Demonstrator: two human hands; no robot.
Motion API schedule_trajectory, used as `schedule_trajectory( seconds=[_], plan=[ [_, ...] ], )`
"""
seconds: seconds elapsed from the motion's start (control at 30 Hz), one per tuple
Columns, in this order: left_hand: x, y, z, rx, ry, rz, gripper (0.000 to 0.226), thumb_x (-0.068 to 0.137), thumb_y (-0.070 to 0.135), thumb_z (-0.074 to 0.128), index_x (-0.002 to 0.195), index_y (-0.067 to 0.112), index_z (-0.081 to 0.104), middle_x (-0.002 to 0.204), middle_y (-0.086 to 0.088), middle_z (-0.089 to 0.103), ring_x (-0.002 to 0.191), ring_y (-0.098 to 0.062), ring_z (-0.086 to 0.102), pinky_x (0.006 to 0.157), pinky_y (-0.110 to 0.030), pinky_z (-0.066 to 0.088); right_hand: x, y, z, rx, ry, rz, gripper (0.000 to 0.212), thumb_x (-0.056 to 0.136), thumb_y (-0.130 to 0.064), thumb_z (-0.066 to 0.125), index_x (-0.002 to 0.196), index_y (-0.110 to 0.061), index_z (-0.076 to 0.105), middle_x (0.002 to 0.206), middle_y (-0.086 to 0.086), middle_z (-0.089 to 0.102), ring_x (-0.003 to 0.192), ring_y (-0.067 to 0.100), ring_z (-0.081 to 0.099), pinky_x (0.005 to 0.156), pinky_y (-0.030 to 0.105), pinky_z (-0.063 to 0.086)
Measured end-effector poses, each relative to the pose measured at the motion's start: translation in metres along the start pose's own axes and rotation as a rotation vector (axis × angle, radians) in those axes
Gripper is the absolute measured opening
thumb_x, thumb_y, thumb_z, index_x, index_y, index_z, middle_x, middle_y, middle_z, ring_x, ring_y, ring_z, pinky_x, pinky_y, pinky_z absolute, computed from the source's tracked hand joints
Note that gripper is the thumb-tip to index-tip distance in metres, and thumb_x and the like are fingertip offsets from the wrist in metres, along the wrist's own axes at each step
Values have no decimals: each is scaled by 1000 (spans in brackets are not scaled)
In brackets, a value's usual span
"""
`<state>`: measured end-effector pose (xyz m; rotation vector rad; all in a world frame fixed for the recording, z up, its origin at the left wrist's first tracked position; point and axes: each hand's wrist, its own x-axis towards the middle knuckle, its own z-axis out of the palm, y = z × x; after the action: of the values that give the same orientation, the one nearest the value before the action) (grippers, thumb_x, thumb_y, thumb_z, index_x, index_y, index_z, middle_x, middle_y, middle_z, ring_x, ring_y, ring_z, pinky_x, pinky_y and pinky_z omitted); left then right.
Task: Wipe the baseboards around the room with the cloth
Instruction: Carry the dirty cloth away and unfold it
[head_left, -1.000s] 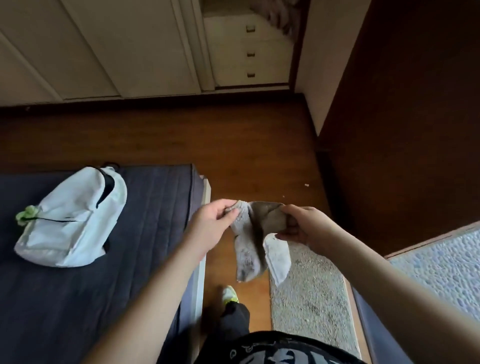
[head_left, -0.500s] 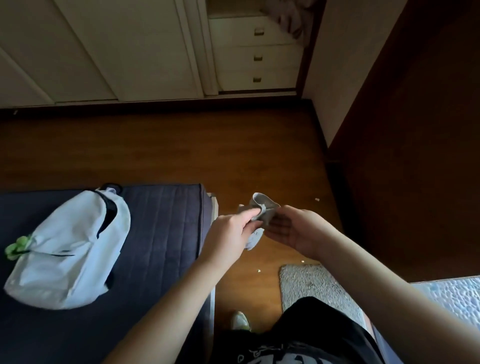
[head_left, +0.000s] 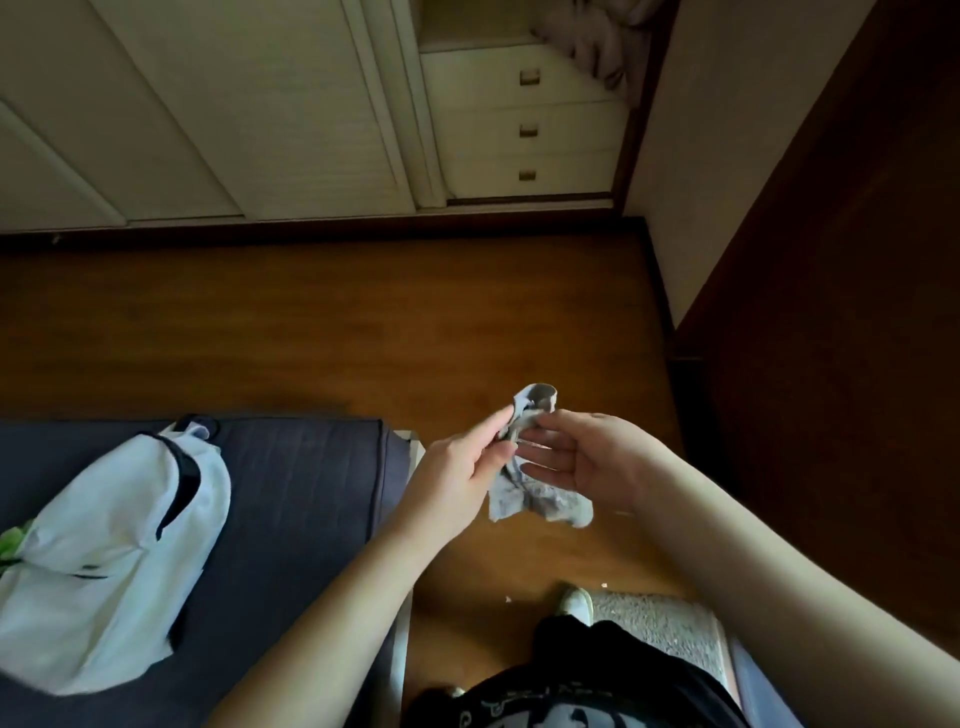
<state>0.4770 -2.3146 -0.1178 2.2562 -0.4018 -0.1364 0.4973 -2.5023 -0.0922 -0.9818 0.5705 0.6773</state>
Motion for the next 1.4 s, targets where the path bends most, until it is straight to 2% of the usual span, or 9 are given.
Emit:
schedule_trajectory(
  seconds=[0.2, 0.5, 0.63, 0.73, 0.87, 1.1, 1.17, 1.3, 1.4],
  plan=[
    [42, 13, -1, 49, 80, -32, 59, 87, 45, 57, 142, 25, 51, 126, 14, 63, 108, 2, 59, 81, 1, 42, 21, -41, -8, -96, -66, -30, 18, 99, -10, 54, 113, -3, 65, 104, 14, 75, 96, 26, 73, 95, 45, 54],
    [91, -15, -30, 85, 162, -15, 34, 92, 19, 68, 127, 21, 68, 107, 5, 75, 90, -8, 71, 78, -28, 58, 89, -75, 10, -233, 47, 102, 14, 94, -24, 63, 93, -10, 67, 81, 4, 69, 69, 19, 68, 62, 33, 56],
    [115, -42, -51, 54, 136, 24, 29, 94, 16, 66, 122, 21, 70, 112, 11, 73, 97, -1, 68, 82, -23, 56, 136, -89, 30, -379, 128, 187, 20, 92, -30, 63, 86, -12, 65, 71, 3, 62, 65, 19, 59, 63, 31, 53],
    [134, -65, -74, 46, 101, 19, 26, 95, 19, 64, 120, 25, 70, 101, 11, 74, 73, -5, 67, 64, -24, 54, 171, -102, 51, -578, 173, 179, 19, 92, -30, 66, 85, -12, 67, 57, -1, 59, 55, 14, 50, 57, 27, 45],
    [158, -98, -109, 42, 113, 9, 23, 97, 19, 62, 117, 27, 70, 93, 17, 70, 66, 5, 59, 56, -7, 38, 211, -123, 71, -841, 242, 52, 14, 96, -23, 62, 94, -11, 68, 62, 3, 57, 45, 11, 44, 45, 22, 35],
    [203, -146, -164, 139, 157, -70, 34, 98, 27, 60, 131, 27, 61, 98, 8, 74, 77, -8, 69, 68, -29, 58, 248, -176, 94, -1073, 434, -423, 4, 94, -21, 60, 95, -25, 60, 86, -1, 70, 65, 14, 70, 59, 30, 61],
    [222, -152, -178, 169, 185, -81, 34, 99, 28, 57, 133, 27, 58, 94, 5, 73, 74, -10, 69, 65, -34, 57, 254, -192, 102, -1001, 387, -507, 13, 92, -14, 62, 97, -25, 58, 97, -3, 69, 67, 11, 72, 63, 30, 62],
    [263, -157, -200, 179, 271, -56, 22, 100, 21, 56, 121, 22, 63, 89, 14, 68, 66, 5, 63, 53, -13, 48, 268, -233, 115, -902, 215, -568, 25, 92, -8, 59, 107, -27, 65, 99, -1, 73, 77, 10, 73, 75, 32, 62],
    [296, -163, -215, 156, 325, -69, 22, 100, 21, 54, 120, 21, 64, 103, 13, 70, 79, 2, 65, 59, -12, 51, 282, -270, 118, -874, 46, -568, 26, 92, -23, 69, 116, -32, 69, 102, -10, 74, 93, 7, 71, 86, 30, 57]
  ],
)
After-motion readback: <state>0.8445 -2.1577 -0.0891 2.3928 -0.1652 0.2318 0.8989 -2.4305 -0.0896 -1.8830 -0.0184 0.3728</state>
